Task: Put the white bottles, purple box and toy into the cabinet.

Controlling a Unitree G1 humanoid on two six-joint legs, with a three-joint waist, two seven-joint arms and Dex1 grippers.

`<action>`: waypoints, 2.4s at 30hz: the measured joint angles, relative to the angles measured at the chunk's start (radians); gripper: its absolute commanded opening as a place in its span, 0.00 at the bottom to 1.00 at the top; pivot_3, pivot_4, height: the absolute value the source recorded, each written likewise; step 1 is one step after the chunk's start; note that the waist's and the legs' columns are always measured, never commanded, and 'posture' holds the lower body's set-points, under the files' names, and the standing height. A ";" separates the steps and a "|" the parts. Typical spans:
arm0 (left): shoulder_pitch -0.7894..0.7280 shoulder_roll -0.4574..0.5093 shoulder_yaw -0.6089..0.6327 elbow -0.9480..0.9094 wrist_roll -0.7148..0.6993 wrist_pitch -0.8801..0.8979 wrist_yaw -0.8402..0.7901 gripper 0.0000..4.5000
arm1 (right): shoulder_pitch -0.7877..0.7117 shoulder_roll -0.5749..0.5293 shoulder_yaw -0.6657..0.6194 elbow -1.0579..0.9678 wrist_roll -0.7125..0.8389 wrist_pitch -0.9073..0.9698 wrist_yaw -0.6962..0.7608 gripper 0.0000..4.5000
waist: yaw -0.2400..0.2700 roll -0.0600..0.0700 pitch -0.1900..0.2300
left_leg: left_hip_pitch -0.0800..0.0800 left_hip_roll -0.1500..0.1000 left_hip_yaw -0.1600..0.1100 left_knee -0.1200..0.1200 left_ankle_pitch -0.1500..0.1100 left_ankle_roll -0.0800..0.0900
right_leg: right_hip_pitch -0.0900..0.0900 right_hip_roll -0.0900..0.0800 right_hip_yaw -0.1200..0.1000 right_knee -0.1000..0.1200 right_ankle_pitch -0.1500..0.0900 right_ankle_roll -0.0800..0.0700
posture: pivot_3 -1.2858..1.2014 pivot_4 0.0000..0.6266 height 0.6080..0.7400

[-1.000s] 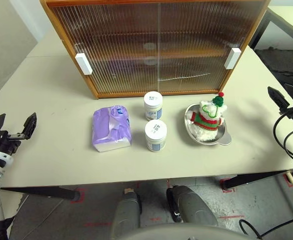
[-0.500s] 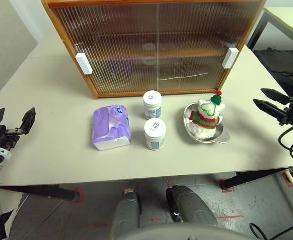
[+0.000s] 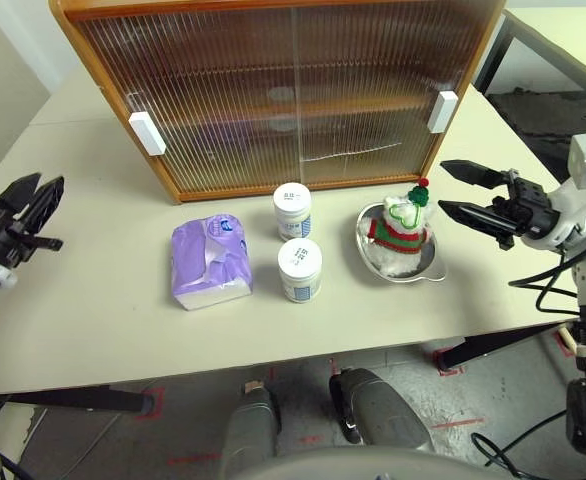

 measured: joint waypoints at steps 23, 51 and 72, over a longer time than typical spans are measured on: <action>-0.266 -0.109 -0.249 0.033 0.111 0.048 0.150 0.01 | -0.071 0.033 0.076 0.024 -0.010 -0.037 -0.008 1.00 | 0.048 -0.007 -0.022 | 0.002 -0.002 0.000 0.006 0.003 -0.003 | 0.003 0.000 -0.001 0.001 0.006 -0.003 | 0.47 0.13 1.00; -0.452 -0.167 -0.345 0.302 0.206 -0.078 0.098 0.01 | -0.027 0.085 0.089 -0.047 -0.013 -0.106 -0.098 1.00 | 0.014 -0.008 -0.050 | 0.001 -0.007 0.003 0.012 0.003 -0.003 | 0.004 0.002 -0.003 0.001 0.008 0.003 | 0.44 0.09 1.00; -0.509 -0.199 -0.414 0.395 0.241 -0.112 0.048 0.01 | -0.023 0.070 0.089 -0.082 -0.011 -0.096 -0.109 1.00 | -0.005 -0.008 -0.050 | 0.000 -0.020 0.002 0.013 0.003 -0.002 | 0.008 -0.001 -0.002 0.001 0.004 0.010 | 0.43 0.09 1.00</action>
